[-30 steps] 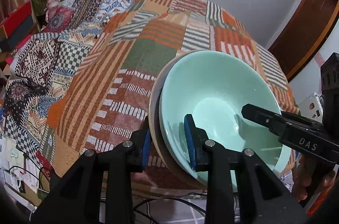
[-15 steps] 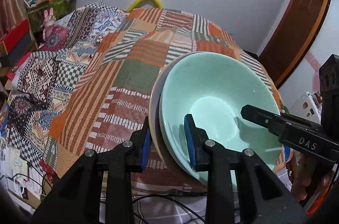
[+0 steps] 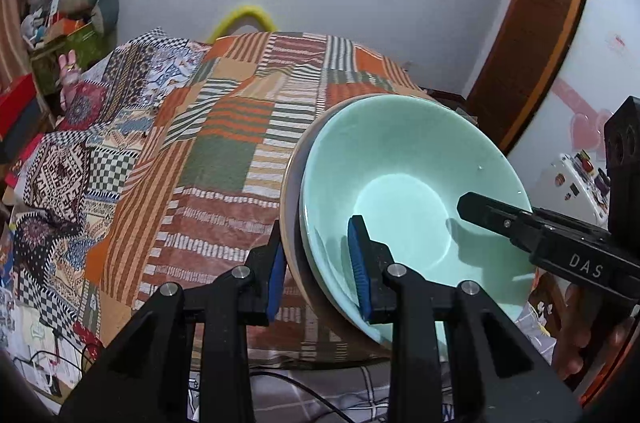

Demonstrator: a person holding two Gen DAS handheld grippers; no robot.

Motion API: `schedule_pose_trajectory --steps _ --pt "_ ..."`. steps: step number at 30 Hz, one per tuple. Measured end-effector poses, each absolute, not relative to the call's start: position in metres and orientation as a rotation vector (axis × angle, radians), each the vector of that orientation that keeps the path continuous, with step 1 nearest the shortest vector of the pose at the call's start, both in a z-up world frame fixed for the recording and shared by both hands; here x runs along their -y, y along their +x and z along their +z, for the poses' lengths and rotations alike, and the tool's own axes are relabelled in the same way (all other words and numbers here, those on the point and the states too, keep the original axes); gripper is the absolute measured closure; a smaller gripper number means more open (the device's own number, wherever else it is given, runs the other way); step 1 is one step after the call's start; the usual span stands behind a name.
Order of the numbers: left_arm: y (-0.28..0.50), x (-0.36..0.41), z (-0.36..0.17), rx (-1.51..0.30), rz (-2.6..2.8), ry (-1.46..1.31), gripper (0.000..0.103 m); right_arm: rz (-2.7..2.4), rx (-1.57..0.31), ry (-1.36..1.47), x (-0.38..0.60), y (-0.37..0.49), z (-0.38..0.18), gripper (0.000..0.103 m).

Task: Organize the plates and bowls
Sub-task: 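Lift the bowl stack and carry it over the plate stack with both tools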

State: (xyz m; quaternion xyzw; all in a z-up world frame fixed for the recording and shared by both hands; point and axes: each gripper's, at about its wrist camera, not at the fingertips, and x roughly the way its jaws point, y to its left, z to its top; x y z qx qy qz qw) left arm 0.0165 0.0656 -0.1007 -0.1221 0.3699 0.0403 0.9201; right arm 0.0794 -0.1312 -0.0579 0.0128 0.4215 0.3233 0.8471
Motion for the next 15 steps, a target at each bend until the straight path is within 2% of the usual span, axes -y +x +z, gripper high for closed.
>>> schedule_pose_trajectory --steps 15 --pt "0.032 -0.026 -0.102 -0.792 0.004 -0.200 0.073 0.608 -0.865 0.069 0.171 0.080 -0.055 0.072"
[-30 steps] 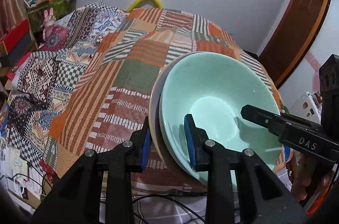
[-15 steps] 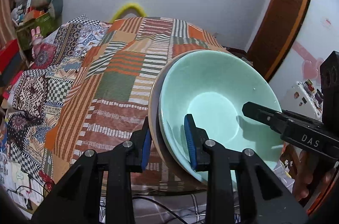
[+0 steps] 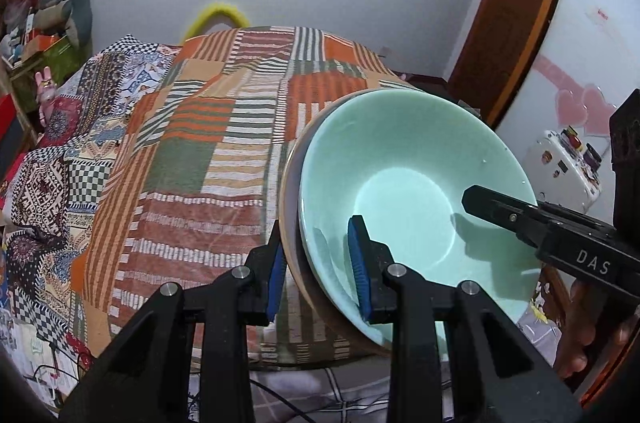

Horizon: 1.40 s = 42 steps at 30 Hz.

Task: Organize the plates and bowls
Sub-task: 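Lift the bowl stack and carry it over the plate stack with both tools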

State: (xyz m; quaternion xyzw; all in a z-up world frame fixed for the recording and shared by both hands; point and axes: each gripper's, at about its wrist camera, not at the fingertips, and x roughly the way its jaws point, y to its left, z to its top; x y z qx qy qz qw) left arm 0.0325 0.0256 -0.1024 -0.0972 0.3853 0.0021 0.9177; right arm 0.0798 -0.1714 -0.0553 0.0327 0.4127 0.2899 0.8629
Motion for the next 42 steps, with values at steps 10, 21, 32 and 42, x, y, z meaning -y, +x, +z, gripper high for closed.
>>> schedule_pose_trajectory --steps 10,21,32,42 --pt "0.052 -0.004 -0.114 -0.838 -0.040 -0.173 0.073 0.559 -0.880 0.096 0.195 0.083 -0.062 0.072" --pt "0.073 0.008 -0.135 -0.901 -0.066 -0.159 0.073 0.522 -0.924 0.113 0.210 0.094 -0.075 0.072" --pt "0.089 0.007 -0.159 -0.969 -0.063 -0.164 0.073 0.511 -0.979 0.121 0.211 0.102 -0.092 0.072" --pt "0.098 0.004 -0.174 -1.008 -0.052 -0.171 0.073 0.509 -1.020 0.125 0.208 0.110 -0.104 0.072"
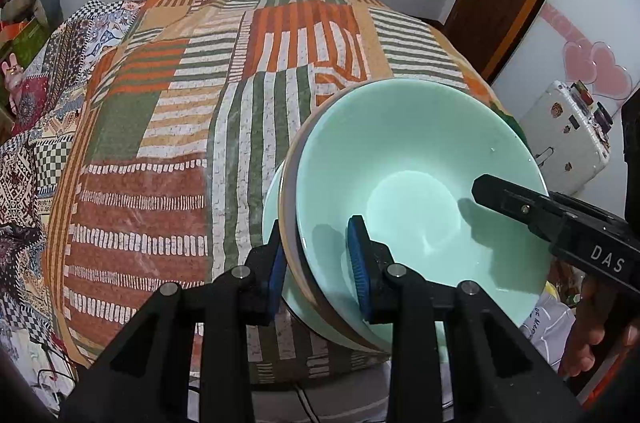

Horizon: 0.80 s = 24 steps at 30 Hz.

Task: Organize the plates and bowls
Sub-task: 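Lift the bowl stack and carry it over the plate stack with both tools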

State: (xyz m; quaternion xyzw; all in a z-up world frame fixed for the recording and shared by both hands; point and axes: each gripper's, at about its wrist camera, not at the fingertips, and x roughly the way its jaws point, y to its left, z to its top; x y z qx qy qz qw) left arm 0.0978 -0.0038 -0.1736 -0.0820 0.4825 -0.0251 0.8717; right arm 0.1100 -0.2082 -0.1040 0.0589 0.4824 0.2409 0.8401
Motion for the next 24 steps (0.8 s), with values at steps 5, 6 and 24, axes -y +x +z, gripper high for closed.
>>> schedule_pose_trajectory --steps 5,6,24 --pt "0.102 0.004 -0.180 -1.029 -0.049 -0.171 0.073 0.508 -1.037 0.124 0.207 0.113 -0.110 0.072" --pt "0.103 0.003 -0.182 -1.032 -0.049 -0.171 0.073 0.507 -1.041 0.125 0.207 0.114 -0.111 0.072" --pt "0.110 -0.002 -0.188 -1.034 -0.064 -0.243 0.072 0.506 -1.057 0.126 0.207 0.119 -0.124 0.068"
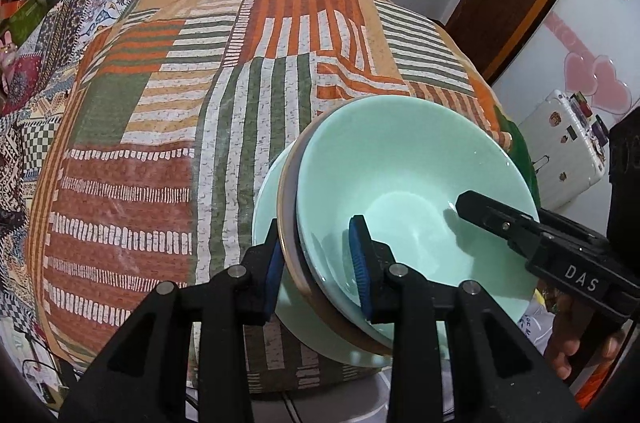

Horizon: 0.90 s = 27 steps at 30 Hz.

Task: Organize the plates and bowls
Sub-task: 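Lift the bowl stack and carry it over the plate stack with both tools, then lower the bowl stack onto the mint-green plate and open both tools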

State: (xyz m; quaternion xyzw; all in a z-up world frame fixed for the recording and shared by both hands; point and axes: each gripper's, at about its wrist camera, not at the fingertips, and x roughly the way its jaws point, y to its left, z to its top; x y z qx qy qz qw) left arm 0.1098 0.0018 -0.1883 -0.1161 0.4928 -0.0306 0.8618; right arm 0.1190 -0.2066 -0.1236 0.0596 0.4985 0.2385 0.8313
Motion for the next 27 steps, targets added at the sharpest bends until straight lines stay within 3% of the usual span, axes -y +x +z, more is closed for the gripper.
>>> schedule_pose_trajectory --steps 4,8,17,20,27 --pt "0.108 0.001 -0.187 -1.025 -0.053 -0.216 0.071 0.515 -1.055 0.123 0.207 0.118 -0.122 0.066" --pt "0.105 0.002 -0.181 -1.012 -0.042 -0.197 0.070 0.487 -1.003 0.087 0.210 0.109 -0.112 0.049" --pt "0.059 0.003 -0.105 -0.773 -0.009 -0.120 0.068 0.484 -0.896 0.067 0.222 0.090 -0.075 0.048" --pt "0.039 0.005 -0.076 -0.676 -0.006 -0.111 0.061 0.501 -0.828 0.064 0.224 0.079 -0.054 0.047" --pt "-0.006 0.013 -0.017 -0.470 -0.013 -0.096 0.050 0.532 -0.613 0.068 0.232 0.043 0.003 0.030"
